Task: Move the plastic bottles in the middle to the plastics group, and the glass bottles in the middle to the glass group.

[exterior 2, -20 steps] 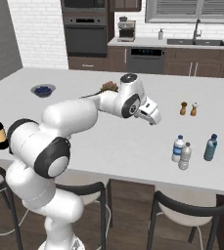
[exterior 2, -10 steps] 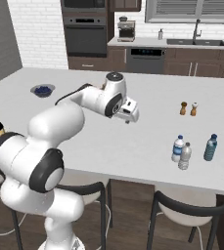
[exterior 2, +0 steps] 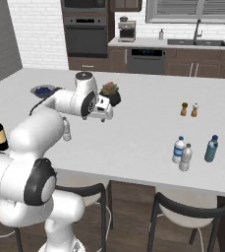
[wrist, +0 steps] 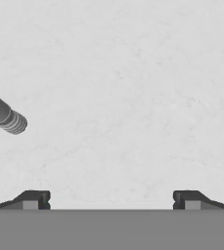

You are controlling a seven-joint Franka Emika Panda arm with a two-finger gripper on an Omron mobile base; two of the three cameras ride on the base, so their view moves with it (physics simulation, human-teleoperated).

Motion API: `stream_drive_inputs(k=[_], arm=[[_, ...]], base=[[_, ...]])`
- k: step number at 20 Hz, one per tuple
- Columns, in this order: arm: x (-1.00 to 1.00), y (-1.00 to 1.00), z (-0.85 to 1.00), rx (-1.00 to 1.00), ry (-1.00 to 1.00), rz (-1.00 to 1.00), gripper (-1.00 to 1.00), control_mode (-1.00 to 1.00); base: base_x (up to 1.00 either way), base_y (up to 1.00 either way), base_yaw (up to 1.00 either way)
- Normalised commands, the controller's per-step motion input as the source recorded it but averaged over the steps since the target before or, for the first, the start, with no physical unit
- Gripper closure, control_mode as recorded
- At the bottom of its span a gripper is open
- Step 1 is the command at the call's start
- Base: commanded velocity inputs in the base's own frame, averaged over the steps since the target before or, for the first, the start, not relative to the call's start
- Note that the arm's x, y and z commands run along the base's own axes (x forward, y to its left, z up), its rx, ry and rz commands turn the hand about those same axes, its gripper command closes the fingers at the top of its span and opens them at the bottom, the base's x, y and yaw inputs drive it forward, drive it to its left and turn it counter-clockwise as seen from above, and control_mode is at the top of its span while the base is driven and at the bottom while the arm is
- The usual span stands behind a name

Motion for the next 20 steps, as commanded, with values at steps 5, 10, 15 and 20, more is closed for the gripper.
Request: stream_drive_inputs(k=[5,10,15,20], arm=[[-0.09,0.97,0.00,-0.11,0.00,0.09,-1.00,-1.00],[-0.03,0.85,0.00,-0.09,0.00,0.08,-1.00,-1.00],[0.00,0.39,0.00,-0.03,0.01,0.01,-1.00,-1.00],[0.09,0.13,-0.17,0.14,-0.01,0.01,-1.00,-1.00]], base=[[0.00,0.00,0.00],[0.00,0.00,0.00],[0.00,0.00,0.00],[0.00,0.00,0.00]])
